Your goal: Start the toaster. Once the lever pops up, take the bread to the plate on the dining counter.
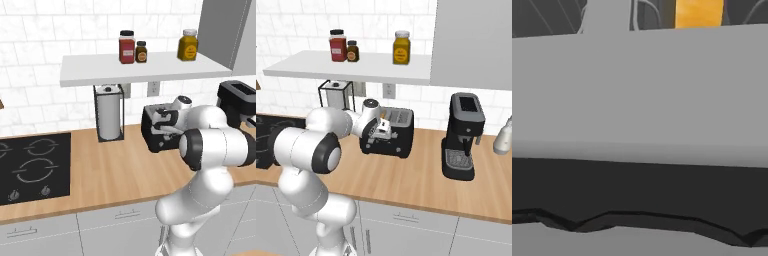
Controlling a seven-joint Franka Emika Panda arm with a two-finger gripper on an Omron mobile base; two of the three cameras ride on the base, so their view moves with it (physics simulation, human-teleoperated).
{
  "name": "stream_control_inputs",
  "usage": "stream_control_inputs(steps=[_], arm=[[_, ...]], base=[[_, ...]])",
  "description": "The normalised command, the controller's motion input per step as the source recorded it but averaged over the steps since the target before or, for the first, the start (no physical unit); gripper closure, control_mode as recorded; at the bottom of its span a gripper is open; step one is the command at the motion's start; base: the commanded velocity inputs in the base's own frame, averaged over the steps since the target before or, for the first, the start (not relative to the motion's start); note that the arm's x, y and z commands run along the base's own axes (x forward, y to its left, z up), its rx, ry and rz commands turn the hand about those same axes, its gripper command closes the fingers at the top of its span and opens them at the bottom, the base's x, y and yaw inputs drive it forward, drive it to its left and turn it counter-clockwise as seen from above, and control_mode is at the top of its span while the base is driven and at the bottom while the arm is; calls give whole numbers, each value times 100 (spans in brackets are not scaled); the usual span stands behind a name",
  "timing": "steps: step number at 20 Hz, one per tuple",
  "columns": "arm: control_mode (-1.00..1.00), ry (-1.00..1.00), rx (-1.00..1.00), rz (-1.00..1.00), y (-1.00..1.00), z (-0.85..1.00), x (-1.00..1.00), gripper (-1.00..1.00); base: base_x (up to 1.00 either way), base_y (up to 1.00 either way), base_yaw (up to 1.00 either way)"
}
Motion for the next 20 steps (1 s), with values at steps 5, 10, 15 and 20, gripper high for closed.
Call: stream_control_inputs(steps=[5, 10, 15, 20], arm=[[-100, -10, 0, 0, 0, 65, -50, 100], [-100, -2, 0, 0, -2, 91, -26, 100], [-100, -9, -3, 0, -36, 51, -11, 100], [-100, -6, -3, 0, -17, 1, 3, -100]], base=[[0, 0, 0], [0, 0, 0], [0, 0, 0], [0, 0, 0]])
